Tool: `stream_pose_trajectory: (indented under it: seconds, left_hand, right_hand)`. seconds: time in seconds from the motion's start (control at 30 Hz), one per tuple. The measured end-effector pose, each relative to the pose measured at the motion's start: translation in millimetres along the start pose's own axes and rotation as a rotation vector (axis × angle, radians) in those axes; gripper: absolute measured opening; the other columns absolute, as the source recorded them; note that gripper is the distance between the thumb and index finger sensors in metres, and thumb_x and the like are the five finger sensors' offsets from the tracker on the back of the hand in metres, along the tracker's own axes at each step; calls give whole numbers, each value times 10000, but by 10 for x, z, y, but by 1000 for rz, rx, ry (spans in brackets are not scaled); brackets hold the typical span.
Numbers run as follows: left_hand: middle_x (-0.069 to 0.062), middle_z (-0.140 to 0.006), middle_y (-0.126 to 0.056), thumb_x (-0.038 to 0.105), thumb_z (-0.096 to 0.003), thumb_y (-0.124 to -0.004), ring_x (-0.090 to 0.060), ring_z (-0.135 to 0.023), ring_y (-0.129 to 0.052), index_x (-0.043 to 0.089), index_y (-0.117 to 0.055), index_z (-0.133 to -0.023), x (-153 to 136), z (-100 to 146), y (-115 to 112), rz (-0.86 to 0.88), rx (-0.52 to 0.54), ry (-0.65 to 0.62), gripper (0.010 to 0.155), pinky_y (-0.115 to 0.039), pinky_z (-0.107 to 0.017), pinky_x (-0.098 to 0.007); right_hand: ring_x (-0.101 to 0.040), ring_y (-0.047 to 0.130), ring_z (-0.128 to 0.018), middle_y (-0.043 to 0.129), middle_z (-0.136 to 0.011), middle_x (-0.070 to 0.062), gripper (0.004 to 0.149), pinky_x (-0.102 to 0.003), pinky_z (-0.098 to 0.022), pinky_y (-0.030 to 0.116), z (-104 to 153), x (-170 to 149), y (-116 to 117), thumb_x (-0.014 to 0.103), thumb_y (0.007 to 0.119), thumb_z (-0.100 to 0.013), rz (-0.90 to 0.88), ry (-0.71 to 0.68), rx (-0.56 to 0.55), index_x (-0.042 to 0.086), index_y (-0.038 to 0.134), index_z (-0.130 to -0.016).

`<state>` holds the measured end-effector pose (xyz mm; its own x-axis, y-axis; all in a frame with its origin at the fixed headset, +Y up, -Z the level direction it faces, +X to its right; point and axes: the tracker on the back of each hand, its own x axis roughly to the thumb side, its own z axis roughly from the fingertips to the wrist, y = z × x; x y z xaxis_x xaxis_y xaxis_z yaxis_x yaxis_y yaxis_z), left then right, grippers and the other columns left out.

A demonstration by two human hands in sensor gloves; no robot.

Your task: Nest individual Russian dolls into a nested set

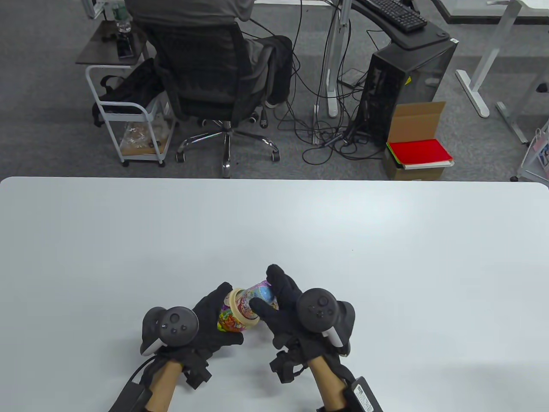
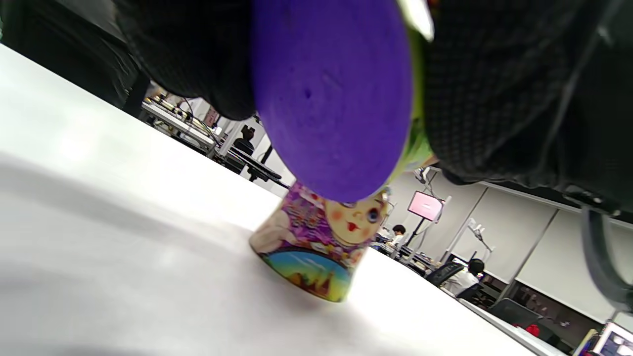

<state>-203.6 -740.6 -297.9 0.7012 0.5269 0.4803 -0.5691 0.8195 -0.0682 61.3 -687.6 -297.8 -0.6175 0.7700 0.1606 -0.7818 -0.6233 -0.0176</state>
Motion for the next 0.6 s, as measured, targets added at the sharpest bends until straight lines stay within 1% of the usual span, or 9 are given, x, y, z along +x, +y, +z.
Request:
stream_pose_trajectory:
  seconds: [0.07,0.13,0.23,0.33,0.37,0.4,0.47,0.53,0.6]
  left_hand:
    - [-210,-1123,-644,530,-347,-969,-467,-952,-783,23,-411,-1153,-65,6,32,18,14,21,1104,-721,-668,-579]
    - [-210,-1122,-646,530,-347,-970,-467,-951,-784,22,-411,-1154,-115,13,70,36,42,42,1106,-722,-667,-578]
    - [-213,-1122,-644,532,-349,-968,-470,-951,-782,21,-410,-1154,-157,17,98,55,65,60,1105,-721,-668,-578]
    - [-214,-1122,-645,531,-349,-969,-469,-949,-786,20,-409,-1154,-171,13,89,50,56,65,1105,-723,-667,-578]
    - [-213,-1120,-648,531,-348,-969,-469,-948,-787,20,-413,-1153,-169,14,83,46,52,63,1104,-724,-666,-578]
    - [-214,-1119,-650,533,-348,-969,-469,-947,-789,20,-414,-1153,-166,15,81,45,49,60,1104,-725,-666,-577]
    - [-215,-1118,-652,532,-347,-970,-469,-945,-790,20,-416,-1152,-160,19,82,45,45,52,1104,-726,-664,-578]
    - [-213,-1118,-653,534,-348,-969,-469,-945,-791,19,-418,-1152,-158,25,87,47,43,46,1102,-727,-663,-578]
    - [-214,-1118,-652,534,-348,-968,-470,-943,-793,17,-418,-1152,-162,27,95,51,41,42,1103,-727,-663,-578]
  right_hand:
    - [-308,762,-986,594,-1105,-15,795,-490,-685,730,-45,-170,-61,689,653,-413,-50,81,-46,286,441,-1064]
    - [-336,710,-1007,559,-1115,-34,769,-517,-700,688,-84,-339,-27,631,700,-434,3,154,-86,274,441,-1063]
    - [-366,617,-1057,466,-1149,-55,879,-546,-709,664,-134,-410,161,630,785,-390,263,123,-19,271,373,-1079]
    - [-361,532,-1106,327,-1181,-50,1030,-555,-728,673,-189,-306,519,653,810,-357,602,88,92,256,200,-1085]
    - [-349,559,-1106,336,-1182,-39,1055,-545,-728,694,-206,-275,640,642,830,-344,662,83,95,251,185,-1082]
    - [-321,644,-1081,422,-1165,-32,1036,-536,-705,735,-218,-272,710,621,852,-333,683,84,70,244,244,-1082]
    - [-269,842,-952,551,-1105,-24,946,-485,-634,828,-216,-269,775,553,896,-323,676,91,-61,260,374,-1056]
    - [-277,921,-858,640,-1049,-57,925,-449,-586,873,-236,-281,674,590,889,-300,637,84,-82,216,465,-1032]
    - [-267,916,-852,635,-1047,-51,923,-449,-584,870,-231,-329,486,616,867,-304,480,110,-133,219,460,-1031]
